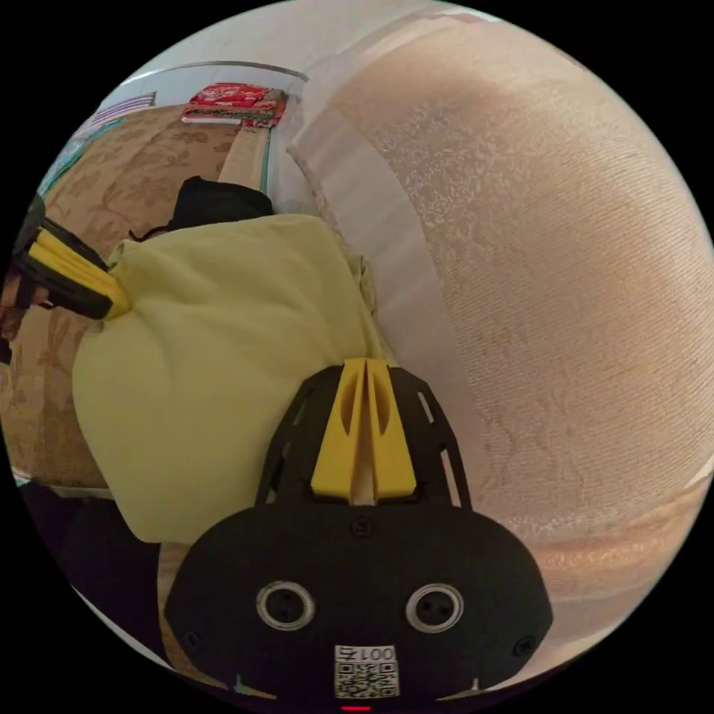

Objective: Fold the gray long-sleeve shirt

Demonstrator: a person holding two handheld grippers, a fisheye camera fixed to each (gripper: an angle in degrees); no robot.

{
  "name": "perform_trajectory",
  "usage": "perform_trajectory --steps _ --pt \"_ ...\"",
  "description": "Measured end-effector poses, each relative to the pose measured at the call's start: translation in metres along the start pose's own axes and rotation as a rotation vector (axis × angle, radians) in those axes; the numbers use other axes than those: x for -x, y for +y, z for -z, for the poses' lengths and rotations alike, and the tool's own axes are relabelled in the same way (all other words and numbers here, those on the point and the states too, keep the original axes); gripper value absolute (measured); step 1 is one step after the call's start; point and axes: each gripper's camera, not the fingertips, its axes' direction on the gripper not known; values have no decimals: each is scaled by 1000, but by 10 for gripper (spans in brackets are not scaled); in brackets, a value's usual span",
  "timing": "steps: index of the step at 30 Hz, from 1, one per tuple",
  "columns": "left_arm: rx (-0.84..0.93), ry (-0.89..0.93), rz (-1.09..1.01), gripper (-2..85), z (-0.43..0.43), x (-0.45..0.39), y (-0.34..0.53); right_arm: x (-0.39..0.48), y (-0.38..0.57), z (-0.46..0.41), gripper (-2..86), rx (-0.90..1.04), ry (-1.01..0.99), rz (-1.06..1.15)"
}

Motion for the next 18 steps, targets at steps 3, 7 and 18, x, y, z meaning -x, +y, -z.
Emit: perform_trajectory --steps 3,7,18 --pt "45 -92 131 -10 27 31 47 27 -8 33 1 -10 105 45" --pt "111 -188 253 -10 76 62 137 46 -15 95 1 -55 112 2" --pt "-51 -444 737 -10 260 33 489 243 -99 306 2 -529 -221 398"
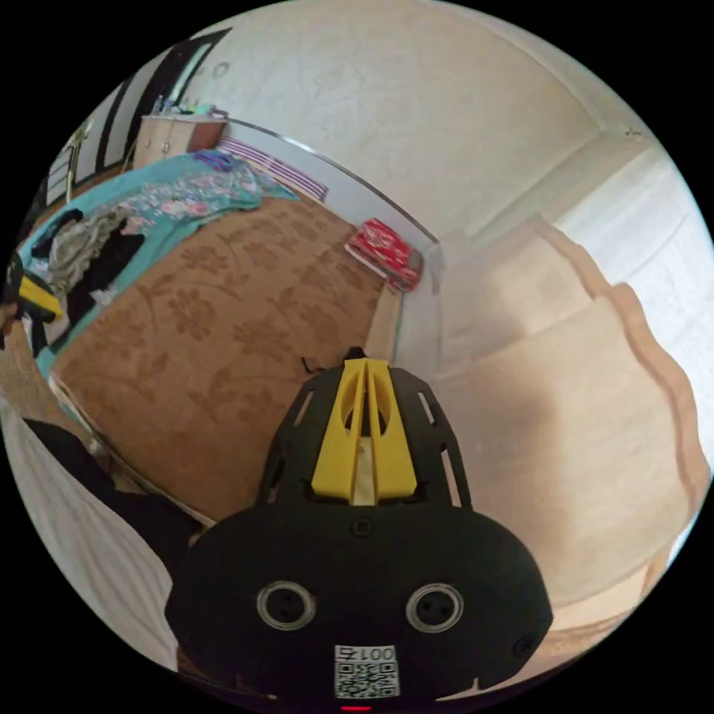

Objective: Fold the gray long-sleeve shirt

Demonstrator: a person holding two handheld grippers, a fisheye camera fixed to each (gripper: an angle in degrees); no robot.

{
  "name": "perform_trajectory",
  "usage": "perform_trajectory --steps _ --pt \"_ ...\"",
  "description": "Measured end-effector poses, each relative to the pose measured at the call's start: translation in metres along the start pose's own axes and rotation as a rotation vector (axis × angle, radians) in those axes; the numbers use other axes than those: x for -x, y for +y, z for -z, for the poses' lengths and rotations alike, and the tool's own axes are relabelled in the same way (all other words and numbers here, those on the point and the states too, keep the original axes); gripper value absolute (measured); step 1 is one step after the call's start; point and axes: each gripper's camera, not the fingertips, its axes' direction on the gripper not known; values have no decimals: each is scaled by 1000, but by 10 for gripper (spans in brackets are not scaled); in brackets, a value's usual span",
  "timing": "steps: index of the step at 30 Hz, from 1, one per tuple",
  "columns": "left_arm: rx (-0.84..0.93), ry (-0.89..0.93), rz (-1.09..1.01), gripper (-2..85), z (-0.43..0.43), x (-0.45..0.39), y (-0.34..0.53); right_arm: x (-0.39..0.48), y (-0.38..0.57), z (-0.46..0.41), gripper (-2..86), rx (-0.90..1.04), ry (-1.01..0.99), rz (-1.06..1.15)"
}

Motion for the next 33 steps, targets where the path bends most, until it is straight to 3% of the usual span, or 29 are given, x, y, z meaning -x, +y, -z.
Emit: perform_trajectory --steps 4,11,17,23,28,33 --pt "-16 -149 156 -9 20 110 81 102 -106 17 4 -113 -222 -23" --pt "74 -138 202 7 32 313 150 309 -255 30 5 -35 -457 25" --pt "237 -73 236 101 -20 487 158 425 -334 16 12 26 -469 215" --pt "342 2 231 121 -81 579 148 480 -351 -51 11 218 -369 290" --pt "493 11 210 73 -105 631 152 486 -351 -108 6 400 -329 294" --pt "342 99 218 33 -39 668 186 479 -359 -154 6 462 -312 232"
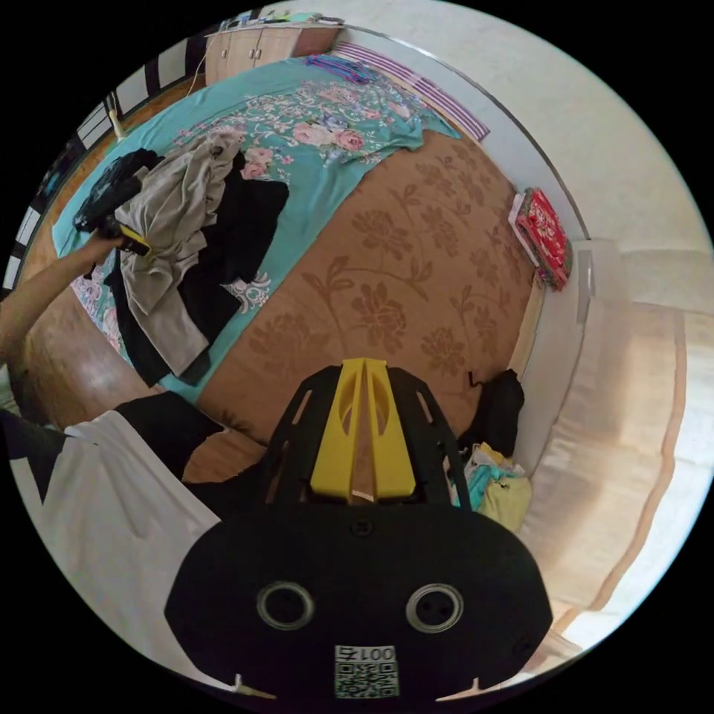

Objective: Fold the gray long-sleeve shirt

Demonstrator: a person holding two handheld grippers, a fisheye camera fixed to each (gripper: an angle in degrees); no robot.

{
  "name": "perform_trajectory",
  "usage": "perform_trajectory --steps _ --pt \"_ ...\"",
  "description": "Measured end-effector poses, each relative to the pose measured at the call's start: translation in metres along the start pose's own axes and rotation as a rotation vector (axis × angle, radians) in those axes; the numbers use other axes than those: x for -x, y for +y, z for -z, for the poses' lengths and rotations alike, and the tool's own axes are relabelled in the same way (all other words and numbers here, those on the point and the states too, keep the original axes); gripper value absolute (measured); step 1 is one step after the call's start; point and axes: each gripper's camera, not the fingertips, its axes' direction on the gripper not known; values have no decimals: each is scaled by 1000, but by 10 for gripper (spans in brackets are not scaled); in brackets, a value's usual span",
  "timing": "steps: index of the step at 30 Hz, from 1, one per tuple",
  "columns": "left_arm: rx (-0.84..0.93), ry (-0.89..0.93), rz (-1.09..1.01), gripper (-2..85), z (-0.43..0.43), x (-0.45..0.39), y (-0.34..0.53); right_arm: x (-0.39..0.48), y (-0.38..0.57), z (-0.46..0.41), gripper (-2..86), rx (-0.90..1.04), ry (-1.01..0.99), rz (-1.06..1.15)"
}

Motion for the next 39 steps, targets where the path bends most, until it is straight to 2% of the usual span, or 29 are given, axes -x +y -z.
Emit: perform_trajectory --steps 6,10,13,16,20,24,27,29,30,32,34,36,38,39 --pt "-409 121 -39 2 135 20 121 -5 -35 -31 27 -56 -125 85" --pt "-671 235 -177 -3 232 6 184 3 -69 -49 65 -197 -358 118" --pt "-755 293 -337 -3 278 -18 221 -8 -101 -64 86 -263 -634 80" --pt "-757 357 -473 -4 295 -44 253 -53 -127 -104 88 -261 -956 -117" --pt "-680 417 -460 -7 287 -57 281 -119 -112 -184 93 -280 -1352 -194" --pt "-644 516 -430 -12 287 -58 311 -136 -71 -230 98 -157 -1346 -183" --pt "-622 556 -480 -13 295 -70 327 -139 -41 -263 83 -104 -1588 -240" --pt "-603 538 -533 -14 303 -83 335 -149 -29 -281 45 -201 -1893 -277" --pt "-583 503 -571 -14 307 -94 340 -155 -27 -284 36 -259 -1971 -297" --pt "-558 424 -624 -15 314 -111 345 -186 -21 -283 26 -580 -2247 -373" --pt "-560 355 -663 -15 325 -131 353 -215 -27 -272 27 -632 -2240 -351" --pt "-590 365 -656 -15 335 -140 358 -250 -35 -243 39 -563 -1987 -177" --pt "-624 398 -640 -15 346 -144 364 -277 -39 -204 94 -369 -1411 39" --pt "-650 423 -633 -15 355 -145 367 -280 -39 -200 114 -325 -1295 62"
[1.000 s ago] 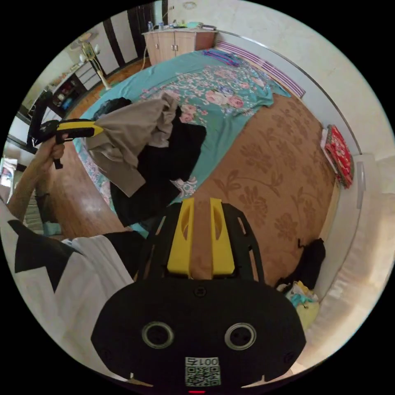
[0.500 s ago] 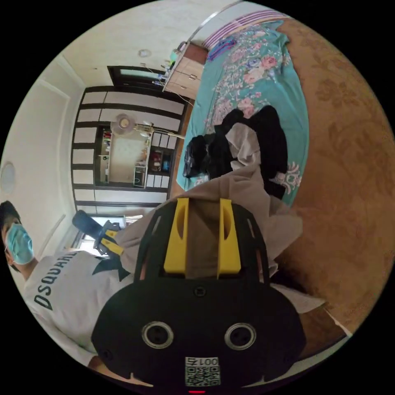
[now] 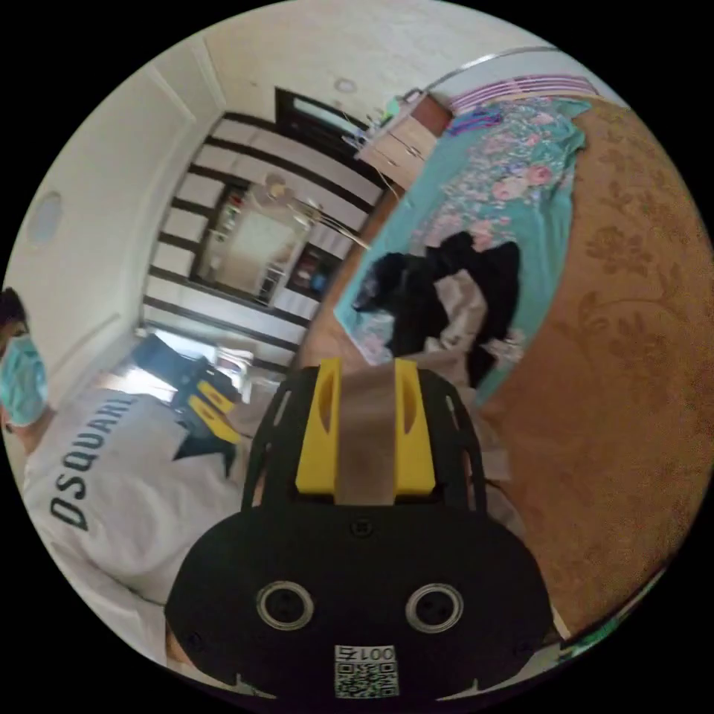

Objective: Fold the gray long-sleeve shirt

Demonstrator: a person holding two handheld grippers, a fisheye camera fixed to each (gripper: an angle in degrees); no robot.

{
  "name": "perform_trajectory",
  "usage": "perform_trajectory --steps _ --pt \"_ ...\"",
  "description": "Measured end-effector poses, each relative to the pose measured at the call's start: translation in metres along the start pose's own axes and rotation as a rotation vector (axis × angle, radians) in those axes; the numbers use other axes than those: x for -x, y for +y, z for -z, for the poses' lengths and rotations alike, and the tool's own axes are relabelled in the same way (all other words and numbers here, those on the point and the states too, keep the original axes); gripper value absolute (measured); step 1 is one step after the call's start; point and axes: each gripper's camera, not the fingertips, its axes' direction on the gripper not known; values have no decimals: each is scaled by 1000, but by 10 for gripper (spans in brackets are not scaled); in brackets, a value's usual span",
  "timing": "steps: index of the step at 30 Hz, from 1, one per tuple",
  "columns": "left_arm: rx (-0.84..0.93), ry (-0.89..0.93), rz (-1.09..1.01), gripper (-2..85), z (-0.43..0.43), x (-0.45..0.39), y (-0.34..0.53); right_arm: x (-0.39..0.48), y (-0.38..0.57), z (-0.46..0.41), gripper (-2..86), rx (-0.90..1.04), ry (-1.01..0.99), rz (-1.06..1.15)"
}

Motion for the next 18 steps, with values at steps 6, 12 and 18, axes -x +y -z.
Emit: perform_trajectory --steps 6,12,18 --pt "-69 44 -102 -11 36 -33 -24 -46 -3 33 187 131 56 -55" --pt "-1 97 -143 -6 42 -70 -45 -132 25 -44 75 344 -754 -316" --pt "-94 128 88 -3 52 -71 -40 -97 22 -6 2 -1 -1013 -244"
